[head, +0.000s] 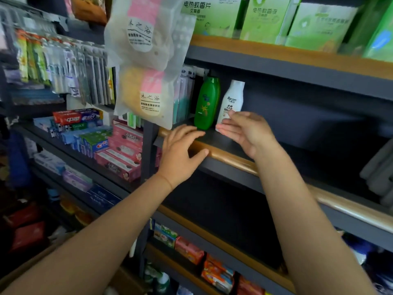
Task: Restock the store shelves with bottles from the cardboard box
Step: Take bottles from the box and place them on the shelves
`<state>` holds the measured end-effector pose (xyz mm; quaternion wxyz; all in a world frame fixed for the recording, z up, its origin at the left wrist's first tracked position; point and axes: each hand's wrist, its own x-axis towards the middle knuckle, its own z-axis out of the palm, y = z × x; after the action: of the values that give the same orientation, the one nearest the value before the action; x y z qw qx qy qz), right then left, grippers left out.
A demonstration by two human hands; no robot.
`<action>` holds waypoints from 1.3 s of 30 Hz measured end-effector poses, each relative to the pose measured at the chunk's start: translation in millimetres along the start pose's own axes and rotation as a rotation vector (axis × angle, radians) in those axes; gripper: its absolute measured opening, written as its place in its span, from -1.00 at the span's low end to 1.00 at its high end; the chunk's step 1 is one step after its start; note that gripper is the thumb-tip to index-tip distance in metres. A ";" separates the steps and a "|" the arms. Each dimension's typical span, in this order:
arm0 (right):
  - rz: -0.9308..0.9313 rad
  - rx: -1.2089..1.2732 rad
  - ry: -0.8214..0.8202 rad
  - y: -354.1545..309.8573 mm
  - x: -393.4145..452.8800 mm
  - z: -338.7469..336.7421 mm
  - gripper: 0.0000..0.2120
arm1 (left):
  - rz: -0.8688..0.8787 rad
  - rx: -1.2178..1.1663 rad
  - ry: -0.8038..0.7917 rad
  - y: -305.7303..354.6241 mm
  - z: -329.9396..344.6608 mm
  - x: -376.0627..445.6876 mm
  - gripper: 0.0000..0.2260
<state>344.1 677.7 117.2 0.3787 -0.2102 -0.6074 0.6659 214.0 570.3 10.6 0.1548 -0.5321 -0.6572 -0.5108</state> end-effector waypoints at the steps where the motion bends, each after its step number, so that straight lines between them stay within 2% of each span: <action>1: -0.026 0.007 -0.051 6.1 -17.6 5.7 -0.88 | 0.018 -0.028 0.035 1.9 -3.5 -11.6 -0.60; 3: -0.027 -0.029 -0.155 25.8 -50.7 20.8 -0.94 | -0.053 -0.129 0.038 -7.6 -13.0 -48.0 -0.67; 4: -0.005 -0.062 -0.213 42.1 -63.3 29.7 -0.95 | -0.168 -0.190 0.008 -20.7 -18.6 -73.1 -0.74; 6: 0.099 -0.144 -0.319 90.1 -78.0 48.9 -0.93 | -0.519 -0.326 -0.080 -60.0 -31.8 -132.2 -0.86; 8: 0.255 -0.232 -0.379 158.8 -86.9 71.8 -0.91 | -0.873 -0.399 -0.098 -104.8 -47.9 -199.6 -0.87; 11: 0.532 -0.349 -0.421 277.3 -106.9 106.3 -0.92 | -1.299 -0.371 0.022 -155.6 -77.4 -301.5 -0.86; 14: 0.835 -0.410 -0.463 383.5 -139.9 135.6 -0.91 | -1.539 -0.151 0.184 -188.7 -112.7 -398.7 -0.94; 16: 0.979 -0.468 -0.491 437.6 -163.8 155.1 -0.89 | -1.614 0.069 0.303 -205.5 -135.5 -452.8 -0.85; 18: 1.078 -0.517 -0.518 484.8 -185.0 178.2 -0.87 | -1.707 0.198 0.337 -219.2 -156.0 -488.7 -0.58; 21: 1.198 -0.581 -0.546 542.7 -210.2 212.8 -0.92 | -1.779 0.057 0.356 -240.3 -173.3 -512.3 -0.23; 23: 1.267 -0.600 -0.557 574.0 -221.7 236.3 -0.94 | -1.764 -0.042 0.323 -262.7 -176.1 -520.2 -0.13; 24: 1.297 -0.607 -0.556 587.7 -226.1 247.2 -0.95 | -1.766 -0.095 0.320 -274.2 -176.7 -521.4 -0.18; 27: 1.358 -0.638 -0.581 627.2 -234.5 276.3 -0.96 | -1.778 -0.253 0.354 -308.2 -179.0 -518.9 -0.63; 28: 1.372 -0.650 -0.591 640.3 -236.3 283.2 -0.95 | -1.777 -0.323 0.363 -315.4 -179.8 -518.0 -0.68; 31: 1.385 -0.654 -0.583 677.8 -238.4 302.0 -0.82 | -1.690 -0.420 0.351 -324.7 -184.0 -525.8 -0.60; 34: 1.364 -0.636 -0.590 705.9 -234.5 320.8 -0.64 | -1.694 -0.399 0.339 -325.4 -185.6 -537.0 -0.47; 37: 1.394 -0.513 -0.496 723.8 -230.1 337.4 -0.50 | -1.688 -0.411 0.318 -327.4 -187.6 -537.8 -0.35; 39: 1.392 -0.506 -0.456 731.7 -228.3 345.3 -0.49 | -1.689 -0.413 0.304 -328.9 -188.1 -538.4 -0.36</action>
<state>49.0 298.1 -572.4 -0.3208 -0.4814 -0.5322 0.6182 75.6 150.5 -477.3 -0.2880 0.1876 -0.6978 -0.6285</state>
